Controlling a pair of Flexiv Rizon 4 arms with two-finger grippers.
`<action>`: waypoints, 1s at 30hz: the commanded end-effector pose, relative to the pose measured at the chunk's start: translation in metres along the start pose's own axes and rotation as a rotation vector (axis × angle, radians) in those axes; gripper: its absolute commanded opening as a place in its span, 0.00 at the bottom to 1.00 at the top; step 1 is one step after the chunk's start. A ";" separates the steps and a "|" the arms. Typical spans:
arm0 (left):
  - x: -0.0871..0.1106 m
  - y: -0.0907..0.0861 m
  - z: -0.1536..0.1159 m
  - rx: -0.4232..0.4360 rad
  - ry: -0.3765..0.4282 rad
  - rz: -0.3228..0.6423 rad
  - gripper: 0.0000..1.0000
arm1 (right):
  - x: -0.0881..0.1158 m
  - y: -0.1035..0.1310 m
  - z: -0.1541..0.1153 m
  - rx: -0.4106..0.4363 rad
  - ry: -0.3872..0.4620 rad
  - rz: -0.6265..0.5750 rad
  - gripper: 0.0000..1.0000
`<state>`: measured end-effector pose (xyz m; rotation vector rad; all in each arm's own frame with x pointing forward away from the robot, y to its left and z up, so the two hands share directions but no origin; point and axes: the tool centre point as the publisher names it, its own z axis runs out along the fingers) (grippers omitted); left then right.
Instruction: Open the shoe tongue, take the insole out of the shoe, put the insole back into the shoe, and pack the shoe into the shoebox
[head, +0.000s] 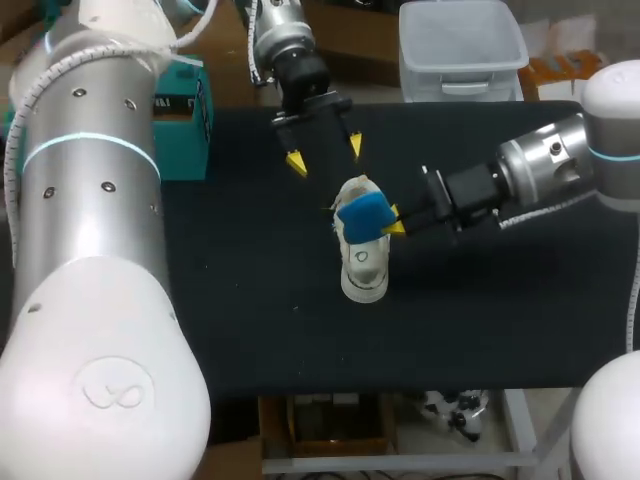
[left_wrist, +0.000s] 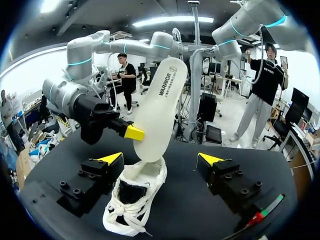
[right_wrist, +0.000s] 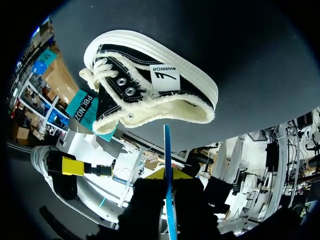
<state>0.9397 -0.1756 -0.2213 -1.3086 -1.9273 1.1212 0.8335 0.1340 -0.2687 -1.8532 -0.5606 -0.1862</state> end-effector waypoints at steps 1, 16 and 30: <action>0.001 0.010 -0.032 0.240 0.144 0.016 1.00 | 0.000 0.002 -0.001 0.006 -0.001 -0.004 0.00; 0.032 -0.002 0.003 0.255 -0.098 0.114 1.00 | 0.010 0.011 -0.006 0.015 0.006 -0.021 0.00; 0.050 -0.006 0.025 0.379 -0.601 0.072 1.00 | 0.017 0.013 -0.007 0.007 0.042 -0.042 0.00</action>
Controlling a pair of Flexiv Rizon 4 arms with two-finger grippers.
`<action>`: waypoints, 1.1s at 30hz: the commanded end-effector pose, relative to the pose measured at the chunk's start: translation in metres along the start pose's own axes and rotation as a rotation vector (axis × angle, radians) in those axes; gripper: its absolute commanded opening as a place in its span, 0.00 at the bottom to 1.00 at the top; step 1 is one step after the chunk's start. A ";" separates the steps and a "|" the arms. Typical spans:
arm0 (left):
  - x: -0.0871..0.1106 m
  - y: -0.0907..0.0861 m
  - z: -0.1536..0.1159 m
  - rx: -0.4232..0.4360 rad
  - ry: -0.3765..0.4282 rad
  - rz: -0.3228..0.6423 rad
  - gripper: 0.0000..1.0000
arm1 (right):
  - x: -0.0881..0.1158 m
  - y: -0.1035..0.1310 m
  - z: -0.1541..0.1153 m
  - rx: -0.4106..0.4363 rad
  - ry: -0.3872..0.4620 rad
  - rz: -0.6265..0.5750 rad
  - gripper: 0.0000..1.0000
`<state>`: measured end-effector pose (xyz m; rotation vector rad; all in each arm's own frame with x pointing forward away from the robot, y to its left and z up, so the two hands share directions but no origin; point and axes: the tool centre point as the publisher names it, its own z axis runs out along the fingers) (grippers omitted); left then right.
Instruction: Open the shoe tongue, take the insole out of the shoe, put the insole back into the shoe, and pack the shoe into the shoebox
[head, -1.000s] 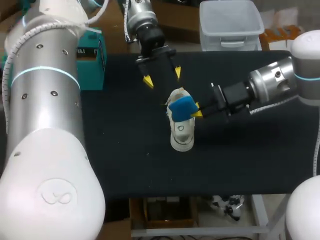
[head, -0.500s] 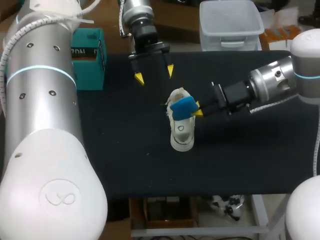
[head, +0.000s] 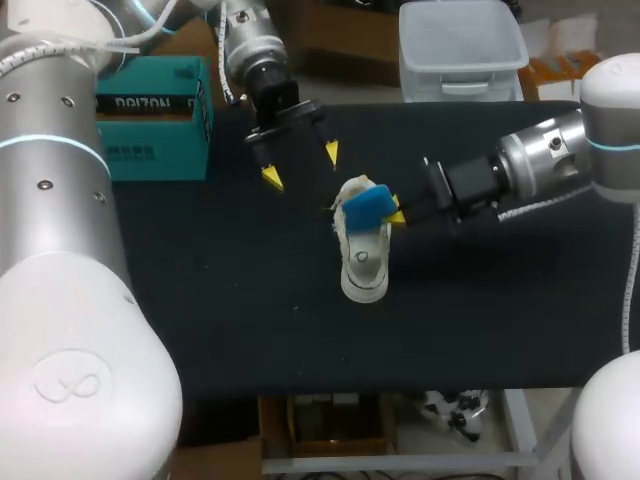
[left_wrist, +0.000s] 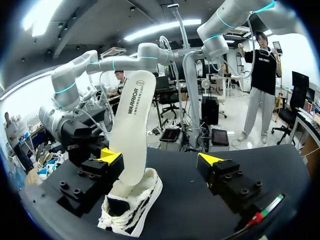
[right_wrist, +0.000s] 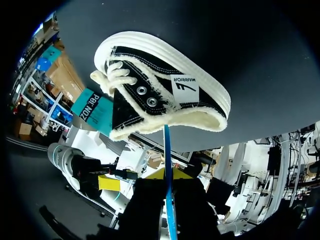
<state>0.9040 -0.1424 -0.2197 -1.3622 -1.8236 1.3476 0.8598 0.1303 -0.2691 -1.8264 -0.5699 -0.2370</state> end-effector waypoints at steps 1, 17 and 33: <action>0.007 0.006 0.007 0.229 -0.540 -0.034 1.00 | -0.005 -0.001 0.000 -0.005 0.008 -0.007 0.00; 0.007 0.006 0.007 0.229 -0.540 -0.034 1.00 | -0.005 -0.001 0.000 -0.005 0.008 -0.007 0.00; 0.013 -0.008 0.081 0.183 -0.772 0.002 1.00 | -0.041 0.012 0.010 -0.065 0.198 -0.020 0.00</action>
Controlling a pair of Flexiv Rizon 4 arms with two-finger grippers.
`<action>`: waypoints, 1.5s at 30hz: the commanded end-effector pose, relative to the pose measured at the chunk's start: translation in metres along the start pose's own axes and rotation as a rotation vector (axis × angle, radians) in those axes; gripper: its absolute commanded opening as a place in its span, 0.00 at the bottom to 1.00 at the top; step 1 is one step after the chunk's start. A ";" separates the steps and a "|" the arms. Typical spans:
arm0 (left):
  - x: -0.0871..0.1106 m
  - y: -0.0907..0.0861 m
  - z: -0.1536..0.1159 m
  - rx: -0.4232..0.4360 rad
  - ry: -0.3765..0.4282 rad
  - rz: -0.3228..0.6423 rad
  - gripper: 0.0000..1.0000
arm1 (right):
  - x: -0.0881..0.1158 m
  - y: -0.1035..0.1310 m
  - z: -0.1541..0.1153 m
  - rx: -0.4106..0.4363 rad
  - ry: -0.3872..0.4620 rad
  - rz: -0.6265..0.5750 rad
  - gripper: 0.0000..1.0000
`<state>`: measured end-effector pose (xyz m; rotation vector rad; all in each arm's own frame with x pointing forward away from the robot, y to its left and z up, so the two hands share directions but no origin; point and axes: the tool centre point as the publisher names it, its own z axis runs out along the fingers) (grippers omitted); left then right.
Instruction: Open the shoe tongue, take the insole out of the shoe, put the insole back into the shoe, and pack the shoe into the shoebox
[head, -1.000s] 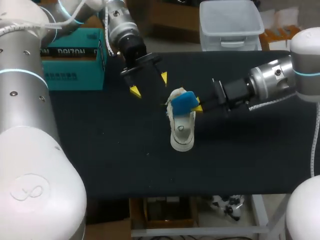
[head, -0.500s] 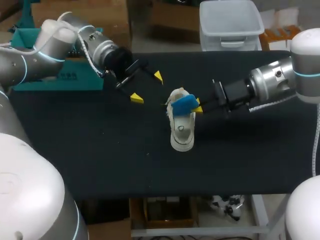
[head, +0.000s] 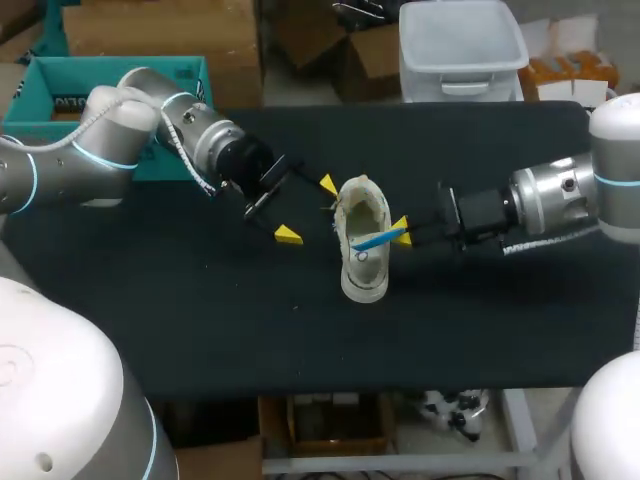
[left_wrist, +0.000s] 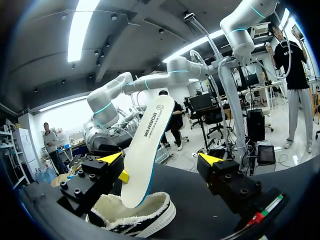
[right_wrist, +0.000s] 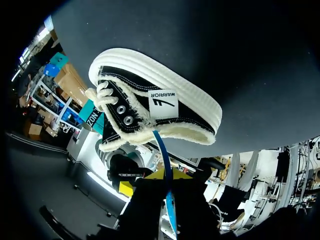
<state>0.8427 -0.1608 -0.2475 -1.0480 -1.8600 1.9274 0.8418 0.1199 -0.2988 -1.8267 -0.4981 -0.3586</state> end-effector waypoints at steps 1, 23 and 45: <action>0.008 -0.005 0.012 -0.034 -0.324 0.008 1.00 | -0.011 -0.009 0.009 -0.028 0.094 -0.022 0.00; -0.005 0.003 0.018 -0.165 -0.311 0.111 1.00 | -0.004 0.006 0.027 -0.057 0.370 -0.102 0.00; -0.015 0.052 0.033 -0.276 -0.262 0.076 0.44 | 0.005 0.010 0.034 -0.048 0.368 -0.090 0.00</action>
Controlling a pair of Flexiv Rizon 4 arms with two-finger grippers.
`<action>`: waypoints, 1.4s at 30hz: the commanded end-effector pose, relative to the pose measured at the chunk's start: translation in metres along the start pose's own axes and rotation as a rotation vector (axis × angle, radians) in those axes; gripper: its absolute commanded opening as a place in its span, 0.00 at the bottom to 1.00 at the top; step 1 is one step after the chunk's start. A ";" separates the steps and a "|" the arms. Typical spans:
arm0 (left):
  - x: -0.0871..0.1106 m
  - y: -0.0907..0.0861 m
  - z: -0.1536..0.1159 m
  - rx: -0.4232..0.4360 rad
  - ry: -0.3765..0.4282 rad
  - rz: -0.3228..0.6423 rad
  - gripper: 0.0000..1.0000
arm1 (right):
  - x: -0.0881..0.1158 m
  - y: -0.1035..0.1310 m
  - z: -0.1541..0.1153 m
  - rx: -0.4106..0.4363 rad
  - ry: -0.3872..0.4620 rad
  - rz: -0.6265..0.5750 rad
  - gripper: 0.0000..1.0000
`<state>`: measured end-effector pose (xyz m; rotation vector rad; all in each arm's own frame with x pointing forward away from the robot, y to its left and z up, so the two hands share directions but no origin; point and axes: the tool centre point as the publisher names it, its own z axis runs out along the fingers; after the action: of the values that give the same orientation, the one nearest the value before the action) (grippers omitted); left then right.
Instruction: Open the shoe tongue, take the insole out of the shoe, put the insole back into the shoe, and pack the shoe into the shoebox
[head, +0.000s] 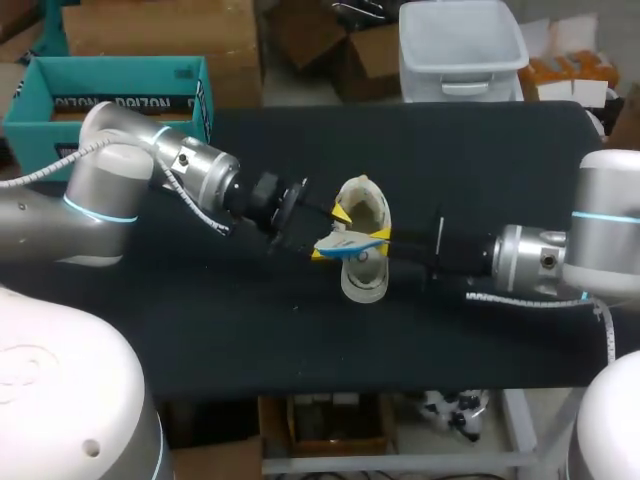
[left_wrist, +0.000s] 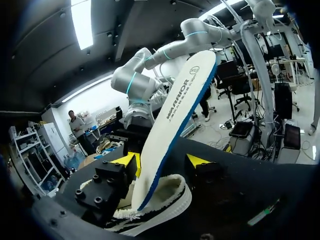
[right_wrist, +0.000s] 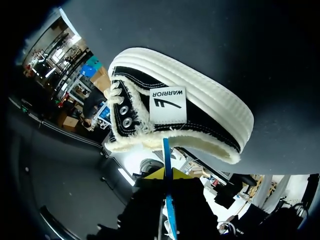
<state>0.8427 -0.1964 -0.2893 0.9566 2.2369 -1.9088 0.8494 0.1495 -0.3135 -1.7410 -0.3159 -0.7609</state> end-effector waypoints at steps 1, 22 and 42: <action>-0.004 0.007 0.005 -0.012 -0.007 0.011 0.41 | 0.000 0.001 0.002 0.007 -0.001 0.003 0.00; -0.008 0.014 0.004 -0.074 0.018 0.040 0.00 | -0.004 0.002 0.001 0.004 -0.006 0.010 0.00; -0.019 0.018 0.003 -0.170 0.111 0.185 0.00 | -0.016 -0.003 -0.004 -0.038 -0.038 0.049 0.70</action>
<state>0.8636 -0.2037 -0.2988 1.2084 2.2288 -1.6072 0.8397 0.1515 -0.3246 -1.7877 -0.2911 -0.6956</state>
